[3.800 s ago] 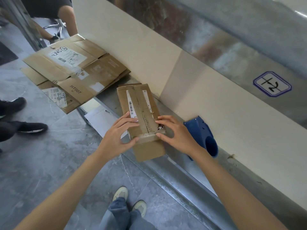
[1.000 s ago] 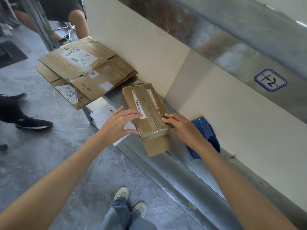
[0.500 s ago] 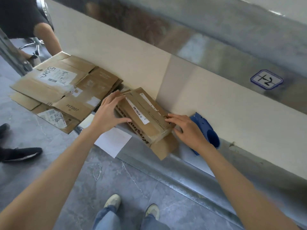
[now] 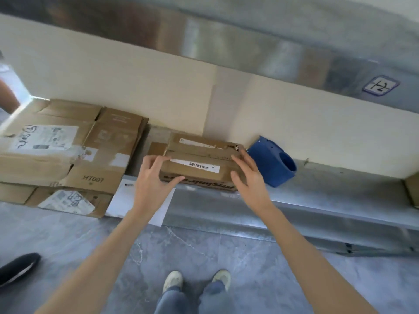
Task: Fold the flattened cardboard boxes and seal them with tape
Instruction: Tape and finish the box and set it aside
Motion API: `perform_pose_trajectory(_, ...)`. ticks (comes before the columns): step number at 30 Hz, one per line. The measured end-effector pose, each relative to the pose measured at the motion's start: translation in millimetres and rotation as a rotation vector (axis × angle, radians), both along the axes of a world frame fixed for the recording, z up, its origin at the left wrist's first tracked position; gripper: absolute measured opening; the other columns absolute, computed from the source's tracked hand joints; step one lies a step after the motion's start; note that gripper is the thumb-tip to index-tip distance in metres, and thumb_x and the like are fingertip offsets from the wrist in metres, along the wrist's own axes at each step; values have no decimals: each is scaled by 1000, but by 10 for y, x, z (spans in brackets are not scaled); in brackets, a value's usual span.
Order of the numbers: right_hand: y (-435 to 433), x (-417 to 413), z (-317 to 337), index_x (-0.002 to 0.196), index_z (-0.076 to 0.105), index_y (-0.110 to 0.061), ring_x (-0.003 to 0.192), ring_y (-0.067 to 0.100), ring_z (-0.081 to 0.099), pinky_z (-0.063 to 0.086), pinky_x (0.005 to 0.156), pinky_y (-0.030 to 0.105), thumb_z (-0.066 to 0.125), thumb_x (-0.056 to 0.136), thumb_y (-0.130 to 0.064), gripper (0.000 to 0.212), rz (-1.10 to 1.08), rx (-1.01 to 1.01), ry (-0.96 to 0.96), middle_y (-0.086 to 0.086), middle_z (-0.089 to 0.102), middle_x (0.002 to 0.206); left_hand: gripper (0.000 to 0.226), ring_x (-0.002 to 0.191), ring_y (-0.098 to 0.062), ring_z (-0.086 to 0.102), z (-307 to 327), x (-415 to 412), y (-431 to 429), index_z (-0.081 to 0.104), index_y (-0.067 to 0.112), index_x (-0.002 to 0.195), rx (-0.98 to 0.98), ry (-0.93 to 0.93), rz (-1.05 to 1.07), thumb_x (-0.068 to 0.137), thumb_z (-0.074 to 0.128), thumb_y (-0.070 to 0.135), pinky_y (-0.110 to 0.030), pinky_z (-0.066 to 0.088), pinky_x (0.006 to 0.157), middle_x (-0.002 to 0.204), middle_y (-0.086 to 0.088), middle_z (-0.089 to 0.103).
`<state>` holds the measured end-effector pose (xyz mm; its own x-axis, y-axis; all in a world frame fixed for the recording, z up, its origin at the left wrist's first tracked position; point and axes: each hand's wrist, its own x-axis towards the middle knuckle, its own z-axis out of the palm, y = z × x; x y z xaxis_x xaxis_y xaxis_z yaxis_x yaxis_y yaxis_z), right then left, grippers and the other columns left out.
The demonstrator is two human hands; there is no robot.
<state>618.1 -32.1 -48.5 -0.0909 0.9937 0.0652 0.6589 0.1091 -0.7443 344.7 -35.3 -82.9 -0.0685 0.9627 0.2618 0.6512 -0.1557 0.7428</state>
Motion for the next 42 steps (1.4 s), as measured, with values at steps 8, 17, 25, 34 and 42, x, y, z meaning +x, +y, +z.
perform_pose_trajectory(8, 29, -142, -96, 156, 24, -32, 149, 0, 6, 11, 110, 8, 76, 61, -57, 112, -124, -153, -9, -8, 2, 166, 47, 83, -5, 57, 17, -122, -78, 61, 25, 120, -7, -58, -85, 78, 82, 31, -27, 53, 74, 113, 9, 47)
perform_pose_trajectory(17, 102, -35, -266, 151, 37, -28, 142, -5, 17, 24, 113, 9, 90, 64, -11, 104, -89, -117, 33, -2, 26, 160, 91, 139, -10, 32, 178, -473, 254, 42, 38, 142, -228, 19, -290, 66, 91, 35, -39, 38, 108, 151, 16, 27)
perform_pose_trajectory(25, 292, 37, -84, 147, 34, -38, 144, 2, 18, 19, 119, 18, 90, 65, -9, 104, 58, -163, 37, -1, 25, 160, 119, 143, -6, 24, 206, -612, 305, 30, 39, 151, -323, 15, -434, 53, 98, 37, -33, 25, 119, 156, 18, 16)
perform_pose_trajectory(34, 455, 6, -10, 154, 32, -30, 141, -2, 19, 16, 117, 14, 91, 63, -11, 110, 250, -169, -58, -15, 22, 154, 128, 129, -12, 34, 185, -680, 153, 33, 40, 146, -347, 56, -335, 37, 98, 53, -38, 34, 114, 142, 17, 18)
perform_pose_trajectory(42, 649, 0, -64, 150, 30, -39, 125, -36, 11, 14, 100, -7, 92, 61, -11, 112, 469, -220, -18, -24, 17, 153, 129, 137, -2, 27, 174, -545, -366, 30, 45, 145, -334, 1, -192, 36, 99, 50, -32, 28, 116, 146, 21, 30)
